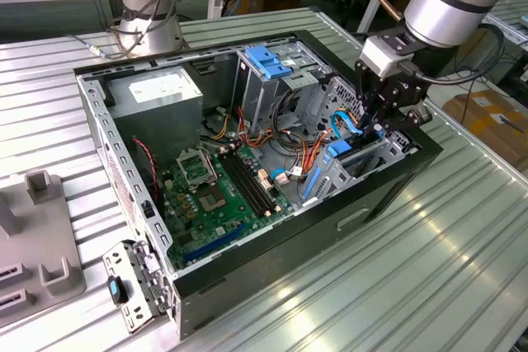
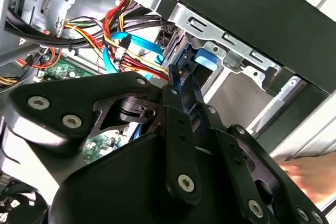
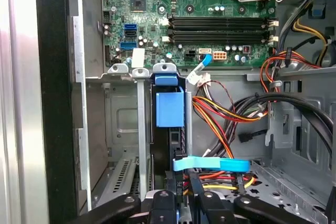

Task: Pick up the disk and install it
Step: 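Insert the second disk wire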

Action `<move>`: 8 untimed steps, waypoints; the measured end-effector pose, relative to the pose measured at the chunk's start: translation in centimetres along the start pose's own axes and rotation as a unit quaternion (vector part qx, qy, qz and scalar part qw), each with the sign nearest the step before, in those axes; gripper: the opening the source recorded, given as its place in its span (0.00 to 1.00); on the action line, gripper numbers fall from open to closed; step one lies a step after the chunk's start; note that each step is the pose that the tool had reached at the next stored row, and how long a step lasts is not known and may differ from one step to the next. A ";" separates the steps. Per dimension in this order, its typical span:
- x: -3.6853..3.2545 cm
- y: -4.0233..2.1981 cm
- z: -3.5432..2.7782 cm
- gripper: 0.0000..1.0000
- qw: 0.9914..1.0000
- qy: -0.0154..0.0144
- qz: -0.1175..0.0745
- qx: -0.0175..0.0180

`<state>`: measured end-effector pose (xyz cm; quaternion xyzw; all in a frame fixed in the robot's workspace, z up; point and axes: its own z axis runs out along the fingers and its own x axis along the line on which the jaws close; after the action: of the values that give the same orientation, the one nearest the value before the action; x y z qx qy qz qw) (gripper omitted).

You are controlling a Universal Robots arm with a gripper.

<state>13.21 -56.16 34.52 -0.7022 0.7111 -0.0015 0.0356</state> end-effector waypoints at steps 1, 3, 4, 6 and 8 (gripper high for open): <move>-0.02 -0.02 -0.39 0.24 1.000 0.000 0.000 0.000; -0.04 -0.04 -0.85 0.24 1.000 0.000 0.000 0.000; -0.05 -0.05 -1.00 0.24 1.000 0.000 0.000 0.000; -0.05 -0.06 -1.09 0.24 1.000 0.000 0.000 0.000; -0.06 -0.06 -1.17 0.24 1.000 0.000 0.000 0.000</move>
<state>13.21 -56.15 35.69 -0.7022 0.7111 -0.0015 0.0356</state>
